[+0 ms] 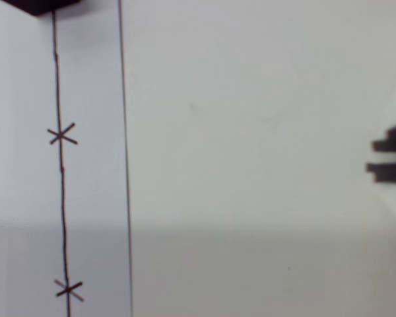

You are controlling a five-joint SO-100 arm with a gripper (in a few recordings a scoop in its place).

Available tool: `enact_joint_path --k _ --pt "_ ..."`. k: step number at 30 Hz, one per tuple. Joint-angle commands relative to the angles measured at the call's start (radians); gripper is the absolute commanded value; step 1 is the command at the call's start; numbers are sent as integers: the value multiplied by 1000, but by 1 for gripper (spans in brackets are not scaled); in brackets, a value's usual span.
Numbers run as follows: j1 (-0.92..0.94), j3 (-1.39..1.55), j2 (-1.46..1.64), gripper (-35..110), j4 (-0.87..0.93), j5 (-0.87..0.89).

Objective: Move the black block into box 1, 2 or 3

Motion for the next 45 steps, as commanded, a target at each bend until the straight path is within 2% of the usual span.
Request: enact_joint_path --k 1,7,24,35,45 --pt "5 -3 0 2 -5 -3" --pt "5 -104 -92 4 -31 12" --pt "48 -729 -848 11 -75 -26" --pt "149 -940 -1118 19 -77 -212" --pt "222 -1120 -1328 22 -81 -307"
